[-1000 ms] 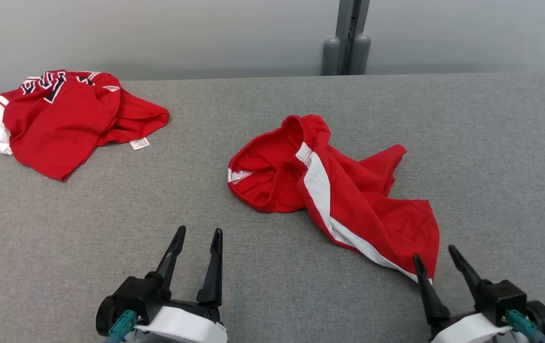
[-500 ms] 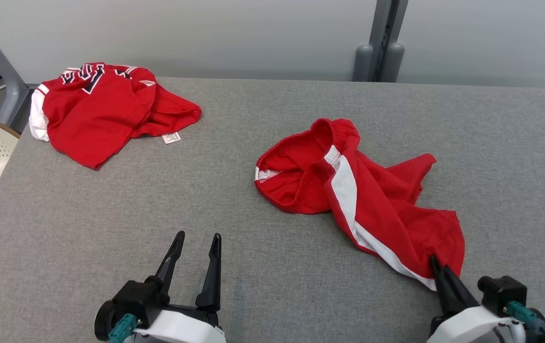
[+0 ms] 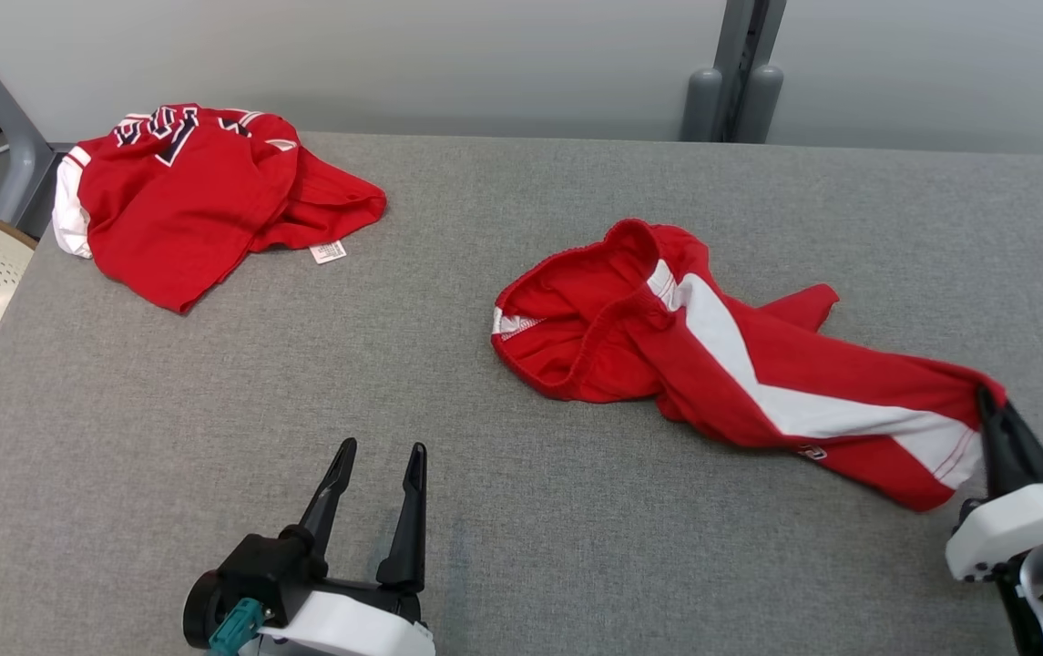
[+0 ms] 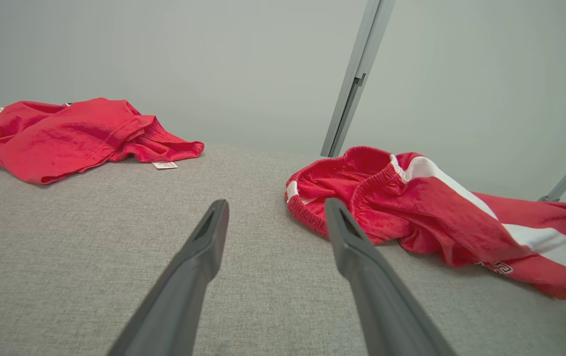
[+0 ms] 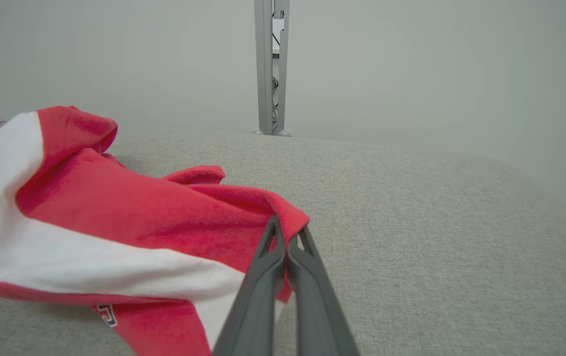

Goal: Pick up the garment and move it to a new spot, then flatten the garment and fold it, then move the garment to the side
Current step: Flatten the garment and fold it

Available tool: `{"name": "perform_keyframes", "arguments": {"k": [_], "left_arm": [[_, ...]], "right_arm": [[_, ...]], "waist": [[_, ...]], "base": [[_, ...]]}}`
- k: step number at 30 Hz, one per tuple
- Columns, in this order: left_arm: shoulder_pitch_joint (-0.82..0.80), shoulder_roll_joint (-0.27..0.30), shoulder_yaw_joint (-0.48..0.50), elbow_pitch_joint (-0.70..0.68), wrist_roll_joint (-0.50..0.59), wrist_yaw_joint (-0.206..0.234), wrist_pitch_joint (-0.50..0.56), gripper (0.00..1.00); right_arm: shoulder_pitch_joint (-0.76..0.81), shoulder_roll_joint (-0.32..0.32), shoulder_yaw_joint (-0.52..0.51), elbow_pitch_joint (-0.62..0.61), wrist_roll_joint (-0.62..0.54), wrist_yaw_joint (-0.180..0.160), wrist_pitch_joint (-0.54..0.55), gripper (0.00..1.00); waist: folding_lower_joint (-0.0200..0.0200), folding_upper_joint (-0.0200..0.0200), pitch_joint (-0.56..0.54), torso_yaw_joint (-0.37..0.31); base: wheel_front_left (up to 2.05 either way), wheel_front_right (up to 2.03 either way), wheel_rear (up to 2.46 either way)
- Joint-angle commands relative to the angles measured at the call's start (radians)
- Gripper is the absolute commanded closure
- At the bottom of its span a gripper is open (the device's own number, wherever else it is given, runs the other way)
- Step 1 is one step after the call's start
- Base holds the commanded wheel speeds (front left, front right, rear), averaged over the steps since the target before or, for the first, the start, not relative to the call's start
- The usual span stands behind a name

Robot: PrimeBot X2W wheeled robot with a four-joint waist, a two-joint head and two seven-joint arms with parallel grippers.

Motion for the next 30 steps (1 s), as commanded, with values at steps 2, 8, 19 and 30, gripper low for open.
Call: {"name": "perform_keyframes", "arguments": {"k": [2, 8, 19, 30], "left_arm": [[-0.017, 0.004, -0.002, -0.003, -0.002, 0.005, -0.001, 0.00], [-0.028, 0.004, -0.002, -0.001, -0.002, 0.003, -0.001, 0.00], [-0.035, 0.004, 0.006, 0.003, 0.001, 0.005, 0.000, 0.00], [-0.031, 0.004, 0.011, 0.004, -0.006, 0.006, 0.000, 0.00]], "right_arm": [[-0.044, -0.023, -0.032, 0.044, -0.015, 0.000, 0.007, 1.00], [-0.110, -0.044, -0.099, 0.148, -0.054, 0.000, -0.002, 1.00], [-0.154, -0.021, -0.142, 0.247, -0.120, 0.000, -0.031, 0.00], [-0.078, 0.014, -0.145, 0.063, -0.124, 0.000, -0.039, 0.00]], "waist": [[0.0000, -0.0001, 0.011, 0.003], [0.0000, -0.0001, 0.028, 0.006], [0.0000, -0.0001, 0.034, -0.007], [0.0000, -0.0001, 0.016, -0.050]], "base": [[0.00, 0.00, 0.00], [0.00, 0.00, 0.00], [0.00, 0.00, 0.00], [0.00, 0.00, 0.00]]}}
